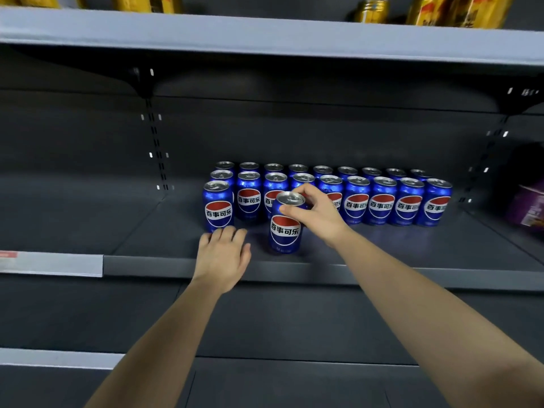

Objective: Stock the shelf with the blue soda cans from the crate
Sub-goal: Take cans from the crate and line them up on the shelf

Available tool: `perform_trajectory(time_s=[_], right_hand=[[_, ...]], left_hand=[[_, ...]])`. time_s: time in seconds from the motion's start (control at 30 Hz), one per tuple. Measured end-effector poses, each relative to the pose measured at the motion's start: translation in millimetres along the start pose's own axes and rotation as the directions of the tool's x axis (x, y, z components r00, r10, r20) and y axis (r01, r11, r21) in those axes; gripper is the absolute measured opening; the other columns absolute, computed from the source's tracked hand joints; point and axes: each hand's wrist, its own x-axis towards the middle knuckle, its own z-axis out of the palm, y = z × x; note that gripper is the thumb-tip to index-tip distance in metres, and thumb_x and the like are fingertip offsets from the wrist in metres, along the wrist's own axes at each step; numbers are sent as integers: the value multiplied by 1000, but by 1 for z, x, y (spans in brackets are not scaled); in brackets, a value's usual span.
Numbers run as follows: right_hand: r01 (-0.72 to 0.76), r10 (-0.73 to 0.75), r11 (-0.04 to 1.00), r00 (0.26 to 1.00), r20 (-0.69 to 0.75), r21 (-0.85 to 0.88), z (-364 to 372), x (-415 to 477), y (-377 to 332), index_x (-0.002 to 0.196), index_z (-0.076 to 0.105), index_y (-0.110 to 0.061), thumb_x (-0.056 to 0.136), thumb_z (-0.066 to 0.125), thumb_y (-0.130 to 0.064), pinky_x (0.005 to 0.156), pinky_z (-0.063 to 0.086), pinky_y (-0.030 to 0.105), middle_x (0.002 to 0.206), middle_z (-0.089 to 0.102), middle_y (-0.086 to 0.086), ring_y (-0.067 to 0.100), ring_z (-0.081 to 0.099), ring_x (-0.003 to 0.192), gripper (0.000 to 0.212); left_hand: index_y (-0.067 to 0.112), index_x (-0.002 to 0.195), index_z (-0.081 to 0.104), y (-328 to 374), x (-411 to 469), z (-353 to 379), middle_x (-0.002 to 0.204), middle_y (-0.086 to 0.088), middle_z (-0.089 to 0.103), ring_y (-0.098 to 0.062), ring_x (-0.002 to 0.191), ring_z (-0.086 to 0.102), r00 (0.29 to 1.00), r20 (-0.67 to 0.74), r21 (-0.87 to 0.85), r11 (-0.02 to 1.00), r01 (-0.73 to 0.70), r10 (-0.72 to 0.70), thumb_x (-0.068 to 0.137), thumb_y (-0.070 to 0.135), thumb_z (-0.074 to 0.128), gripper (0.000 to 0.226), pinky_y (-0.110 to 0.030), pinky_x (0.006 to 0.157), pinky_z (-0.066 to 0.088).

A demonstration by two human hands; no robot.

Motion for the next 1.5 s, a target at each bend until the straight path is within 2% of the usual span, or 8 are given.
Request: perform_trajectory(time_s=[0.13, 0.3, 0.57, 0.7, 0.9, 1.1, 1.3, 1.5], right_hand=[[11, -12, 999, 1000, -10, -31, 13, 15, 10, 94, 63, -17, 72, 83, -31, 90, 53, 39, 95, 72, 1, 17, 67, 95, 33], [0, 0, 1000, 1000, -7, -4, 29, 29, 15, 98, 64, -15, 75, 82, -24, 79, 51, 20, 94, 71, -4, 1, 64, 85, 31], [-14, 14, 1000, 1000, 13, 5, 46, 50, 20, 103, 67, -28, 75, 81, -34, 93, 54, 36, 101, 72, -9, 10, 68, 98, 32], [-14, 14, 999, 1000, -2, -34, 50, 53, 21, 109, 65, -32, 74, 81, -39, 95, 53, 37, 107, 70, -13, 6, 66, 101, 39], [-8, 3, 993, 999, -48, -115, 59, 57, 20, 116, 60, -25, 74, 81, -40, 95, 53, 35, 114, 65, -12, 5, 61, 106, 49], [60, -86, 946, 994, -68, -318, 64, 62, 13, 127, 60, -20, 76, 78, -45, 98, 48, 31, 126, 56, -4, 11, 55, 114, 60], [45, -80, 958, 990, -113, -285, 71, 62, 14, 119, 59, -19, 76, 80, -39, 76, 39, 8, 117, 61, -7, 4, 55, 105, 52], [36, -68, 971, 989, -131, -238, 73, 59, 17, 121, 58, -19, 76, 79, -41, 84, 46, 16, 117, 62, -8, 4, 57, 105, 54]], left_hand=[[15, 122, 63, -6, 6, 11, 110, -3, 64, -24, 101, 58, 1000, 18, 16, 1000, -12, 11, 89, 46, 17, 65, -42, 89, 39], [16, 121, 64, -10, 10, 16, 104, -2, 64, -24, 98, 56, 999, 5, 11, 999, -36, 36, 89, 44, 20, 62, -41, 88, 38], [15, 118, 66, -9, 7, 19, 100, -2, 66, -24, 93, 57, 999, -39, 32, 999, -20, 21, 90, 42, 27, 56, -43, 85, 41], [15, 116, 67, -8, 5, 20, 98, -1, 66, -24, 90, 56, 998, -63, 37, 999, -17, 19, 90, 42, 28, 54, -42, 86, 39], [16, 104, 69, -9, 4, 21, 93, 1, 65, -22, 87, 55, 993, -113, 26, 1000, -17, 20, 89, 42, 30, 49, -39, 87, 34], [16, 100, 69, -9, 3, 21, 90, 1, 64, -21, 86, 55, 994, -111, 38, 999, -17, 21, 90, 43, 28, 50, -40, 89, 34], [17, 95, 70, -10, 4, 21, 89, 2, 64, -20, 86, 54, 994, -104, 57, 998, -23, 29, 91, 45, 26, 52, -39, 92, 33], [17, 97, 71, -11, 4, 22, 91, 2, 64, -19, 87, 54, 993, -111, 55, 998, -25, 31, 92, 45, 26, 53, -40, 92, 33]])
